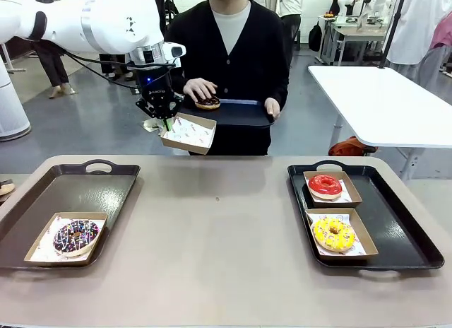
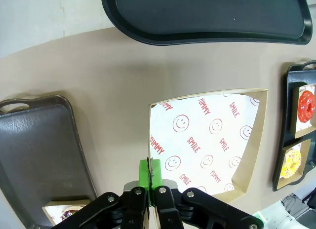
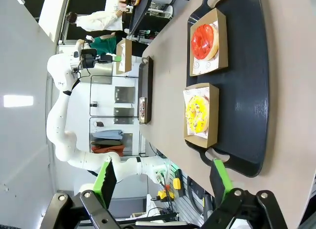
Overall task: Individually package the donuts and arrange them on the tray.
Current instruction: Place the picked Paper togo box on the Handle tray while simultaneously picking up another Paper togo box from the table with the other hand, then place the picked Paper togo box on the Handle tray.
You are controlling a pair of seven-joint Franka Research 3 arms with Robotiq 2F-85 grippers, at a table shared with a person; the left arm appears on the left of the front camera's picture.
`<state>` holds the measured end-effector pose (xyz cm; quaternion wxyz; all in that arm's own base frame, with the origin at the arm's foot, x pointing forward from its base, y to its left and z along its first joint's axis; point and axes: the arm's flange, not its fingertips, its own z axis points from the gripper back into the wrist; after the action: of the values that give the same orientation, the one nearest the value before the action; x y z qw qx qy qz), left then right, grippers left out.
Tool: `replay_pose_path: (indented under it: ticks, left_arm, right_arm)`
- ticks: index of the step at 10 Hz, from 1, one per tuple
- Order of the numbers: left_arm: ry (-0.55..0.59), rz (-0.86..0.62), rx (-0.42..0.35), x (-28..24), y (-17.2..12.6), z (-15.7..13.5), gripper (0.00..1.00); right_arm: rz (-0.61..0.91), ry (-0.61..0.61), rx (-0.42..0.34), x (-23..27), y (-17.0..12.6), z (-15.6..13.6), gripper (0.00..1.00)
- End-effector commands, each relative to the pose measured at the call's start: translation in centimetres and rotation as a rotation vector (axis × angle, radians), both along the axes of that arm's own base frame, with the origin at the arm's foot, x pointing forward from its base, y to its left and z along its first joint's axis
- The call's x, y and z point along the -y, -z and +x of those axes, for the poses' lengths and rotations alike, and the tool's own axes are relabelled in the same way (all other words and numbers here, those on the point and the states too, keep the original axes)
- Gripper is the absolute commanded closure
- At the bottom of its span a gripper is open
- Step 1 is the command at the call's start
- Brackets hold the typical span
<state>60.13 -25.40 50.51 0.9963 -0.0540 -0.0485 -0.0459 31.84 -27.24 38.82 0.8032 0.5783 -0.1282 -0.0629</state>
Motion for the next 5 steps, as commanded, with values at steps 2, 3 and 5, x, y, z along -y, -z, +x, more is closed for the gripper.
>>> replay_pose_path:
  ticks: [2,3,5]
  left_arm:
    - [0.007,0.002,0.007,-0.22,-0.19,-0.37,1.00]
    - [0.007,0.002,0.007,-0.22,-0.19,-0.37,1.00]
    - [0.007,0.002,0.007,-0.22,-0.19,-0.37,1.00]
  right_arm:
    - [-0.003,0.003,-0.011,-0.14,-0.16,-0.22,0.00]
    - [-0.003,0.003,-0.011,-0.14,-0.16,-0.22,0.00]
    - [-0.003,0.003,-0.011,-0.14,-0.16,-0.22,0.00]
